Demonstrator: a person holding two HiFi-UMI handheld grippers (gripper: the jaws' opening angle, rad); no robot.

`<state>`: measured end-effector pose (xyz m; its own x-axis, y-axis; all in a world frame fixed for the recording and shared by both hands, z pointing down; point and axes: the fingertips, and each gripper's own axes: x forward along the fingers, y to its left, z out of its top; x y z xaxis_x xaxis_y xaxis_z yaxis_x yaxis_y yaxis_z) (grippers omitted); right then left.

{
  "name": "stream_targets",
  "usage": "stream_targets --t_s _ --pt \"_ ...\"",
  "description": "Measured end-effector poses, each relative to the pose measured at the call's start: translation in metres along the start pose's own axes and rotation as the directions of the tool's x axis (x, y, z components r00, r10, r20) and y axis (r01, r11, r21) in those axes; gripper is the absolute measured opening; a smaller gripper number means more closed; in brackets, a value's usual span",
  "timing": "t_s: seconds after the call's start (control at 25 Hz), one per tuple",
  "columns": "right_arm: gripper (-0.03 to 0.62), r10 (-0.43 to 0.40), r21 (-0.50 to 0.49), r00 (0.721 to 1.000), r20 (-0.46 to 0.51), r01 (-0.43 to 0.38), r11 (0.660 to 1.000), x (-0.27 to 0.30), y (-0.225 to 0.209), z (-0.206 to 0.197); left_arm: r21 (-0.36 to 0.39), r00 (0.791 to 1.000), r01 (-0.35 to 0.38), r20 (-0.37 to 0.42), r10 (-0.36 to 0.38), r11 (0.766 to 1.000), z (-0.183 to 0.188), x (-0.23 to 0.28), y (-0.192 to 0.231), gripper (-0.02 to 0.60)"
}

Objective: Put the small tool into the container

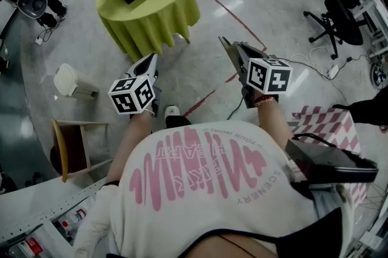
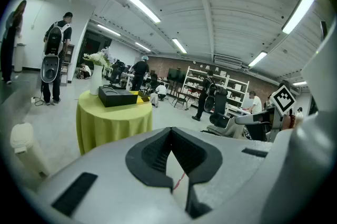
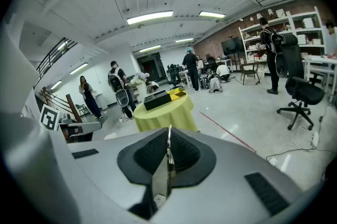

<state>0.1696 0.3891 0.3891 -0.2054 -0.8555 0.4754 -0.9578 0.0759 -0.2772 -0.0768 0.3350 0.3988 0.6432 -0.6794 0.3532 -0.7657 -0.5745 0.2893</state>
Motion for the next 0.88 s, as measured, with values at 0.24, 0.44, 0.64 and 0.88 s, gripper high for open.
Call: stream_targets --t_s 0.24,0.44,0.64,0.88 --pt "0.015 -0.029 -0.007 1.000 0.008 0.029 1.000 0.029 0.009 0.015 -0.013 1.000 0.021 0.000 -0.021 1.000 0.013 0.017 0.028 0.008" --pt "0.015 -0.056 0.008 0.998 0.008 0.056 0.998 0.058 0.019 0.034 -0.030 0.998 0.056 0.005 -0.056 0.998 0.036 0.036 0.058 0.008" --pt "0.015 -0.082 0.052 0.996 0.028 0.080 0.995 0.088 0.036 0.061 -0.022 0.996 0.090 0.023 -0.089 0.996 0.072 0.051 0.092 0.008" --pt "0.015 -0.121 0.103 0.991 0.056 0.115 0.988 0.118 0.060 0.084 -0.023 0.991 0.127 0.039 -0.126 0.992 0.105 0.055 0.137 0.008"
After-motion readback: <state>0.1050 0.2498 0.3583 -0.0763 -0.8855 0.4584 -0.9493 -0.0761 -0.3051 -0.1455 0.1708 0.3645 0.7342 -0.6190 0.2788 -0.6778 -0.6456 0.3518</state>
